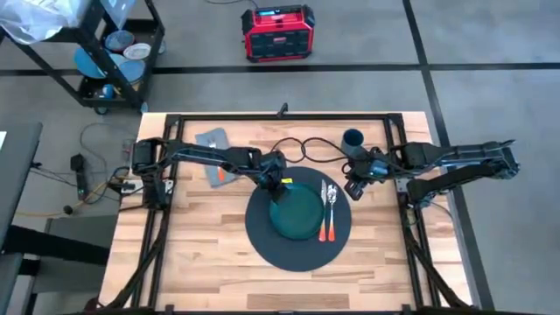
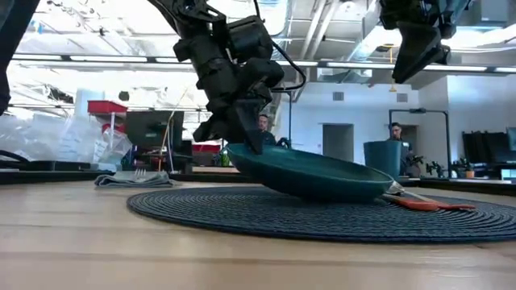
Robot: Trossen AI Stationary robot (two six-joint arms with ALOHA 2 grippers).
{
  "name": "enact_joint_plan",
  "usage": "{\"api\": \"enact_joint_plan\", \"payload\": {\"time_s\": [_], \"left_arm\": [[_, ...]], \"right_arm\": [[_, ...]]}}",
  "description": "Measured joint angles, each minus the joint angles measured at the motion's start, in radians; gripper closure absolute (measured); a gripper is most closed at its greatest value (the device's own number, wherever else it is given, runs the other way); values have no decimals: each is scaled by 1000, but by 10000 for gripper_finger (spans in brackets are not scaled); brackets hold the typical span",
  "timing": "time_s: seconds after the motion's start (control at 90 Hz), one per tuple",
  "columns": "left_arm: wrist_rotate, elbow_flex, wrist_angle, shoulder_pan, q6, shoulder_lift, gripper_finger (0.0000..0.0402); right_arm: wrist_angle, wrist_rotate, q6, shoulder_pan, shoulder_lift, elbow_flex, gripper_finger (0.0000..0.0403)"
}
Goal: Set table place
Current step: Put the green plate to the left of the orange table knife on the blue tablemat, then put the gray table napkin to the left of the blue tablemat
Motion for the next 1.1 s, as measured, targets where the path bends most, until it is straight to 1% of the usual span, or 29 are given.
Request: {"api": "enact_joint_plan", "payload": {"time_s": [0.178,0.3,0.456,0.578,0.633,0.7,0.811,0.878,0.989,1.056,1.1], "left_arm": [[-8,0,0,13,84,0,343],[-10,0,-5,20,135,0,343],[-16,0,-36,22,210,0,343],[-39,0,-86,22,255,0,343],[-62,0,-127,23,278,-1,343],[-114,0,-198,25,309,-1,343],[-244,-1,-367,39,391,-1,342],[-309,-16,-418,54,462,-2,341],[-322,-61,-438,97,519,-4,333],[-321,-80,-440,126,519,-12,325],[-301,-89,-442,146,504,-27,316]], "right_arm": [[1,3,74,0,0,0,330],[2,36,120,0,0,0,330],[2,75,178,0,0,0,330],[2,83,191,0,0,0,330],[1,84,192,0,0,0,330],[1,84,192,0,0,0,330],[0,84,192,0,0,0,330],[-1,84,192,0,0,0,330],[-1,85,190,0,0,0,330],[-9,85,190,0,0,0,330],[-15,85,190,0,0,0,330]]}}
